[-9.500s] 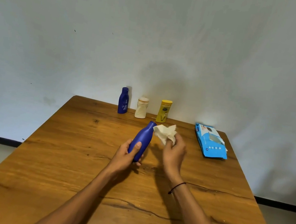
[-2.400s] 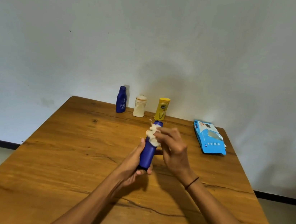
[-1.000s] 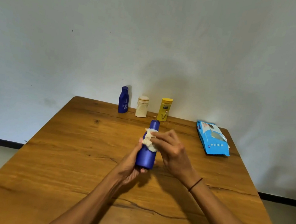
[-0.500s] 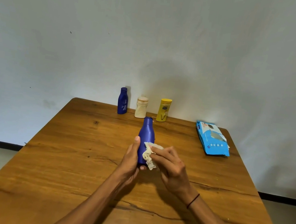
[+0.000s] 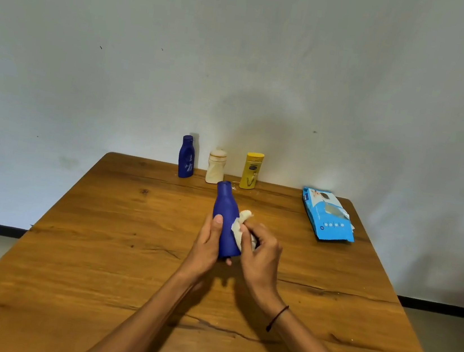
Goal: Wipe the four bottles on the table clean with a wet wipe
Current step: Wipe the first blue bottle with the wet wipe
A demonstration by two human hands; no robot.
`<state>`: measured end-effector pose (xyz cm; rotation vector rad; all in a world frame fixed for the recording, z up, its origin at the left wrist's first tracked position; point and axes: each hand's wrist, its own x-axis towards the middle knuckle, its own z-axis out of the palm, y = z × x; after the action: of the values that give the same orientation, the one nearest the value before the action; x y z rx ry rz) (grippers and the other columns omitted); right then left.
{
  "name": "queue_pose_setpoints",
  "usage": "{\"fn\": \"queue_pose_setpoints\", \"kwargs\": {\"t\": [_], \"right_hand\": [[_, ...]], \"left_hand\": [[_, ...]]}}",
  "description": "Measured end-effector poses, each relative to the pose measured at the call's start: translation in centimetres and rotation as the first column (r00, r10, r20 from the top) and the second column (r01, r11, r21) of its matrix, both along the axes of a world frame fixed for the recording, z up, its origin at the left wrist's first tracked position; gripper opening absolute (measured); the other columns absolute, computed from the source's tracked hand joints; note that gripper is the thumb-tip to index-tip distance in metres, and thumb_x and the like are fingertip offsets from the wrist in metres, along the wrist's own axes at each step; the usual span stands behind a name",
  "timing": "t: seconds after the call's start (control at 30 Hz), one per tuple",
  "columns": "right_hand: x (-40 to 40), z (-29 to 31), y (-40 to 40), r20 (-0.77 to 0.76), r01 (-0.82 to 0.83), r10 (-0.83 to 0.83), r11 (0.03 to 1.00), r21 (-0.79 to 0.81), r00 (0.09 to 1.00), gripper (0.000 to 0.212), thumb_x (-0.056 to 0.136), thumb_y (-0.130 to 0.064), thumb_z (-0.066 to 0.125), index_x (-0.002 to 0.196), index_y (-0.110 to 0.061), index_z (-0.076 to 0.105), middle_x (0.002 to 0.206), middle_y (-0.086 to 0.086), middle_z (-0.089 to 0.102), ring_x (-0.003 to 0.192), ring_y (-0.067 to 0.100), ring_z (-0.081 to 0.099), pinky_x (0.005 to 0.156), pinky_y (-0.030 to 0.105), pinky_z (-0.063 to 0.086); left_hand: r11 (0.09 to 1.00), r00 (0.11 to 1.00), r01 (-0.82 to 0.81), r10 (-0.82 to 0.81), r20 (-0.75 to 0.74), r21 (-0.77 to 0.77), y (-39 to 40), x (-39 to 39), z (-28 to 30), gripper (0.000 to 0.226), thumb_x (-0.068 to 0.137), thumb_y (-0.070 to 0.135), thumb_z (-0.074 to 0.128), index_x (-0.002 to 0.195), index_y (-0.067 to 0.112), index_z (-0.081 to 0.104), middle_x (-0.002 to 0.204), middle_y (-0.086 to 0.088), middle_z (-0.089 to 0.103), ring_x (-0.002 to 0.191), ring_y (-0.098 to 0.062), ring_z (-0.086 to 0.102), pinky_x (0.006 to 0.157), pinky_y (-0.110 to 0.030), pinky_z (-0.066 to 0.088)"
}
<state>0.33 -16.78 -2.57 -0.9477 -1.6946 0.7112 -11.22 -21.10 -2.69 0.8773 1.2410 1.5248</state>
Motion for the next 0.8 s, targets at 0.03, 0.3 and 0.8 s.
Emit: {"fn": "queue_pose_setpoints", "kwargs": {"t": [0.03, 0.3, 0.8], "right_hand": [[0.2, -0.6, -0.5, 0.004, -0.014, 0.014, 1.0, -0.014, 1.0, 0.012, 0.102, -0.011, 0.064, 0.106, -0.016, 0.074, 0.095, -0.007, 0.07, 0.089, 0.011, 0.066, 0.071, 0.028, 0.056], [0.6, -0.7, -0.6, 0.057, -0.029, 0.032, 0.998, -0.054, 0.998, 0.009, 0.1, -0.023, 0.066, 0.102, -0.017, 0.072, 0.096, -0.008, 0.069, 0.088, 0.009, 0.066, 0.069, 0.028, 0.056], [-1.1, 1.9, 3.0, -0.04, 0.002, -0.013, 0.964, -0.265, 0.999, 0.027, 0.108, -0.026, 0.052, 0.086, -0.021, 0.066, 0.083, -0.004, 0.069, 0.071, 0.005, 0.064, 0.054, 0.023, 0.05]], "left_hand": [[1.0, 1.0, -0.007, 0.007, -0.011, -0.01, 0.1, -0.3, 0.1, 0.045, 0.1, 0.059, 0.04, 0.133, 0.029, 0.053, 0.098, -0.013, 0.066, 0.074, -0.019, 0.064, 0.05, -0.028, 0.053], [0.999, 0.983, 0.036, -0.042, -0.181, -0.037, 0.5, -0.4, -0.5, 0.043, 0.108, 0.054, 0.03, 0.129, 0.022, 0.05, 0.088, -0.006, 0.06, 0.063, -0.008, 0.056, 0.047, -0.023, 0.044], [0.998, 0.97, 0.06, -0.052, -0.237, 0.025, 0.6, 0.7, -1.5, 0.045, 0.108, 0.05, 0.031, 0.148, 0.029, 0.038, 0.11, -0.017, 0.062, 0.072, -0.016, 0.066, 0.051, -0.029, 0.056]]}}
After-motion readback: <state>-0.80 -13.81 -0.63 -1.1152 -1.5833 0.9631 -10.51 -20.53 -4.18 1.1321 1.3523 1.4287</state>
